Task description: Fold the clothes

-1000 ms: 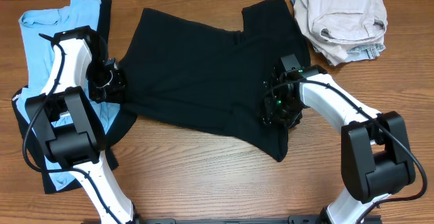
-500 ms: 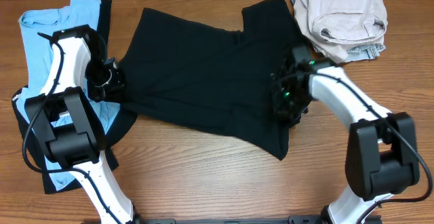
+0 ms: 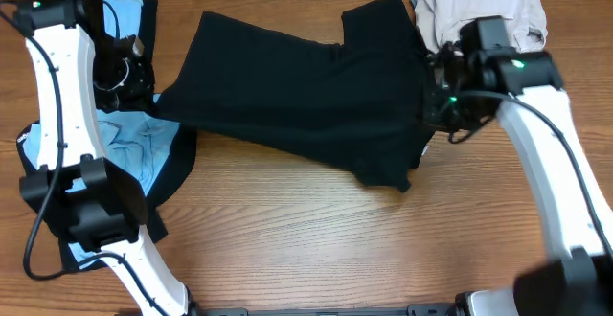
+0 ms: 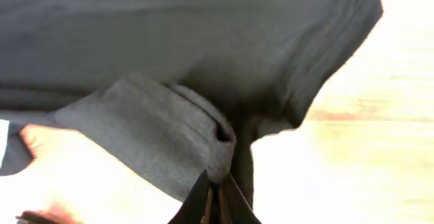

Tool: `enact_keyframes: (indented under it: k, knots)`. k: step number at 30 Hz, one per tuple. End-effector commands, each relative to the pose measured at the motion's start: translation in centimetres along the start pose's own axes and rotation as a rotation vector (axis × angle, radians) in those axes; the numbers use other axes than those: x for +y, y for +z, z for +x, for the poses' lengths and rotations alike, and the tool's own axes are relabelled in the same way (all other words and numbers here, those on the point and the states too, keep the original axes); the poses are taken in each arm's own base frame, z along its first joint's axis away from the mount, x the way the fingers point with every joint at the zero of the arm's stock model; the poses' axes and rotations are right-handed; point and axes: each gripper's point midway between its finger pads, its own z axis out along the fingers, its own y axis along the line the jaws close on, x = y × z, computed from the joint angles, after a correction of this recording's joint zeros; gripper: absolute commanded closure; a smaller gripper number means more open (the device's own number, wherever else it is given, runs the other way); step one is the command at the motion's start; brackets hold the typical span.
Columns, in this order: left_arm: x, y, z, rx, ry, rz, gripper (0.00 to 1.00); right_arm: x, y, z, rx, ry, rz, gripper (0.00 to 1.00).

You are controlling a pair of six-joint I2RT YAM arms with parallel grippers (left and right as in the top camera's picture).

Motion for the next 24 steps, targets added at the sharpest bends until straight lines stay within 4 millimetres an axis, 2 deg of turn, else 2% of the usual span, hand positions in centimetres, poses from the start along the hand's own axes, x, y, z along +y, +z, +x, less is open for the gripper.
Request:
enact_keyframes:
  k: [1, 2, 3, 6, 10, 15, 21, 24]
  knots:
    - [-1.4, -2.6, 0.5, -0.076, 0.063, 0.009, 0.96, 0.9, -4.6, 0.6, -0.111, -0.024, 0.003, 0.96]
    - [-1.7, -3.1, 0.7, -0.09, 0.071, 0.01, 0.96, 0.9, -5.3, 1.0, -0.125, -0.018, 0.012, 0.96]
    - [-2.3, -4.3, 1.2, -0.123, 0.09, 0.009, 0.96, 0.8, -6.9, 1.8, -0.163, -0.015, 0.031, 0.96]
    - [-3.1, -6.2, 2.2, -0.179, 0.118, -0.001, 0.96, 0.9, -9.3, 2.8, -0.231, -0.026, 0.045, 0.96]
    - [-3.4, -7.5, 3.8, -0.214, 0.147, -0.04, 0.96, 0.5, -11.7, 4.2, -0.306, -0.03, 0.083, 0.96]
    - [-2.6, -6.4, 6.6, -0.155, 0.133, -0.08, 0.96, -0.5, -12.7, 5.9, -0.302, 0.0, 0.132, 0.96]
    - [-0.4, -3.7, 9.7, -0.04, 0.081, -0.162, 0.96, -1.1, -11.6, 7.7, -0.195, 0.024, 0.155, 0.96]
    - [0.1, -2.7, 9.9, -0.017, 0.063, -0.179, 0.96, -1.3, -10.9, 7.6, -0.164, 0.031, 0.161, 0.96]
